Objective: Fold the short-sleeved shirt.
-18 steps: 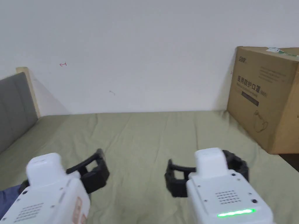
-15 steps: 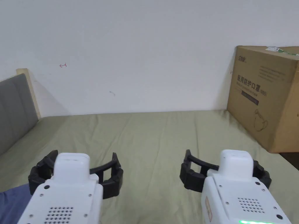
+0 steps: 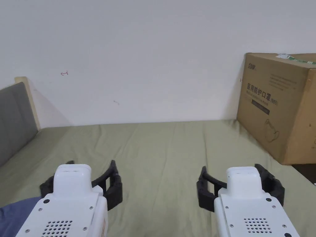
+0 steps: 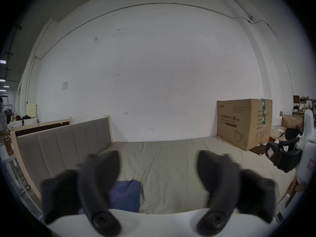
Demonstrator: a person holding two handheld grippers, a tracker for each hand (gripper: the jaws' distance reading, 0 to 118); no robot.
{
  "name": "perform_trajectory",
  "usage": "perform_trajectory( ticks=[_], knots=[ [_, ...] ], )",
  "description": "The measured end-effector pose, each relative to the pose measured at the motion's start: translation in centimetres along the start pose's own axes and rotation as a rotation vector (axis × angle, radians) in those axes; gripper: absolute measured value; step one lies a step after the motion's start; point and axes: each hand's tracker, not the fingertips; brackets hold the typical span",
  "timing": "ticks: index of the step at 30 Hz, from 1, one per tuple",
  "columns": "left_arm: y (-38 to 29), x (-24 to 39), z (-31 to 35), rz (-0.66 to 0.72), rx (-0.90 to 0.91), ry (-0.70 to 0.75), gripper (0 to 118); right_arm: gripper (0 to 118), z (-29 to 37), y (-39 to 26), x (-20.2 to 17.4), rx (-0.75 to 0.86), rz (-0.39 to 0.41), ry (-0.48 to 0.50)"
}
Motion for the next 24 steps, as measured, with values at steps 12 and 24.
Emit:
perform_trajectory(
  ticks=[12, 24],
  knots=[
    [-1.2, -0.1, -0.8, 0.050, -0.035, -0.053, 0, 0, -0.9, -0.7, -0.1, -0.033, -0.021, 0.000],
    [-1.2, -1.6, -0.8, 0.076, -0.050, -0.034, 0, 0, -1.1, -0.7, -0.8, -0.044, -0.014, 0.033]
  ],
)
